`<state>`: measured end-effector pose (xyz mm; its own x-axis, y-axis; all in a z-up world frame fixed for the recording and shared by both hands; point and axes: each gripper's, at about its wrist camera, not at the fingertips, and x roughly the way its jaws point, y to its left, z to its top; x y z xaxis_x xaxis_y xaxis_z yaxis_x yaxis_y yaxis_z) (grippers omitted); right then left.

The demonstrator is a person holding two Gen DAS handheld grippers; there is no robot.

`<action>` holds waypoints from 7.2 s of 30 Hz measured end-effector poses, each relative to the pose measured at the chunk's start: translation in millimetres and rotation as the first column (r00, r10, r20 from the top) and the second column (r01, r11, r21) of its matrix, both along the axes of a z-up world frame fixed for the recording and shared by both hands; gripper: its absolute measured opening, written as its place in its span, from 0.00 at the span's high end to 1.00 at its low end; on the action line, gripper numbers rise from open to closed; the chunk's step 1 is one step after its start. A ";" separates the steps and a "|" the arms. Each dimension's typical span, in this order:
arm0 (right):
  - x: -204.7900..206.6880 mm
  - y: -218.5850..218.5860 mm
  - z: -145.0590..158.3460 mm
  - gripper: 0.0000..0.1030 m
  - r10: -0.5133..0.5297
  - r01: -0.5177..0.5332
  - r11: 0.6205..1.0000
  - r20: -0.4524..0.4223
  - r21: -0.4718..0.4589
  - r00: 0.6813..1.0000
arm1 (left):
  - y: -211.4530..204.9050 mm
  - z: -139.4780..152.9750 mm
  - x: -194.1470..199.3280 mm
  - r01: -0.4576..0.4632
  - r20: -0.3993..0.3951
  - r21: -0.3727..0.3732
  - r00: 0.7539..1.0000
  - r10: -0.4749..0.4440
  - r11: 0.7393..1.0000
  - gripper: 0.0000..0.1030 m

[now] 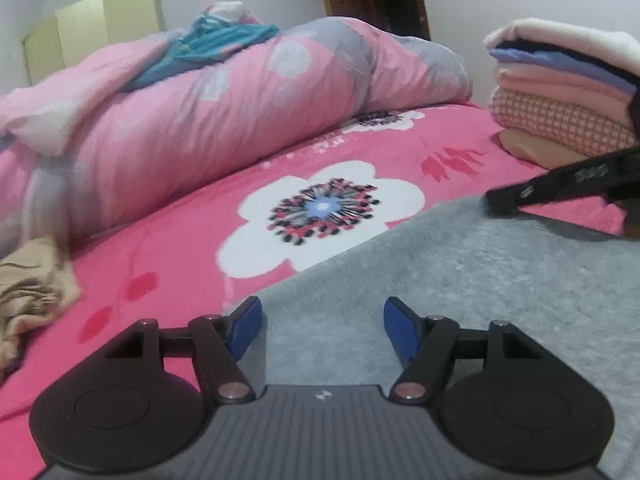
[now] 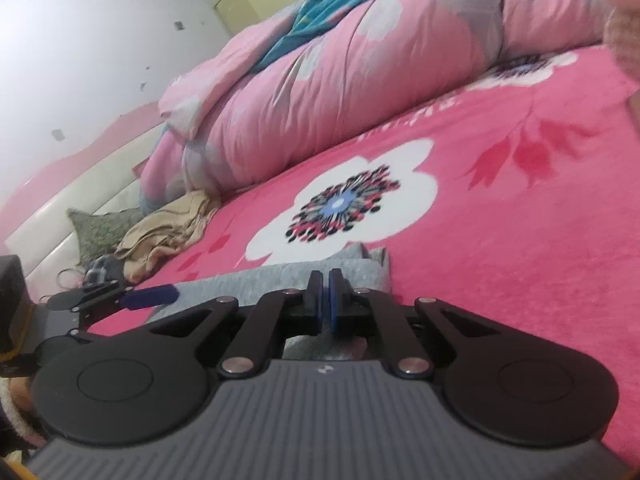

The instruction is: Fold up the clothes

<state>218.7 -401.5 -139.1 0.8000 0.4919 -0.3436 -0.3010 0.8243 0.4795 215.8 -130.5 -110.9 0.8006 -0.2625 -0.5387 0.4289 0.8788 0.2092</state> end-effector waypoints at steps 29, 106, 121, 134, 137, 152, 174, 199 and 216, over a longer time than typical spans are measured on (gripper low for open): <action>-196.4 51.2 18.1 0.93 -0.164 0.177 0.970 0.088 -0.165 0.982 | 74.1 1.7 -156.4 0.022 -0.027 -0.134 0.999 -0.026 0.991 0.30; -233.0 122.6 26.5 0.01 -0.436 0.398 0.847 -0.035 -0.352 0.899 | 77.4 -6.2 -164.3 -0.274 -0.281 -0.066 0.928 0.246 0.959 0.00; -219.8 136.8 -14.3 0.01 -0.428 0.318 0.798 -0.109 -0.513 0.897 | 70.8 -20.8 -155.2 -0.336 -0.351 -0.027 0.885 0.306 0.942 0.00; -220.6 130.1 -17.0 0.01 -0.420 0.320 0.819 -0.119 -0.476 0.900 | 68.8 -22.6 -154.1 -0.342 -0.346 -0.019 0.884 0.315 0.940 0.00; -221.2 129.2 -17.6 0.01 -0.418 0.321 0.822 -0.116 -0.470 0.901 | 69.2 -23.5 -154.3 -0.350 -0.344 -0.026 0.883 0.321 0.936 0.00; -236.2 117.0 -21.8 0.01 -0.363 0.317 0.860 -0.043 -0.399 0.931 | 72.0 -26.8 -161.3 -0.315 -0.297 -0.043 0.910 0.289 0.948 0.00; -217.9 97.1 9.3 0.45 -0.041 0.041 0.989 -0.009 0.142 0.999 | 36.6 -19.1 -180.7 0.001 0.038 -0.001 0.999 -0.001 1.000 0.15; -170.8 101.8 -4.2 0.96 0.057 0.024 0.891 -0.165 0.454 0.985 | 44.1 -10.4 -165.0 0.066 0.082 -0.125 0.995 -0.056 0.990 0.29; -185.5 94.8 2.7 0.99 0.060 -0.033 0.960 -0.086 0.280 0.995 | 25.5 -14.0 -170.6 -0.019 0.126 -0.064 0.992 0.027 0.998 0.81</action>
<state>33.2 -306.7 -136.4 0.7451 0.6143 -0.2598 -0.2793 0.6411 0.7148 45.3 -105.0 -124.9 0.8675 -0.2728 -0.4160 0.3818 0.9012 0.2050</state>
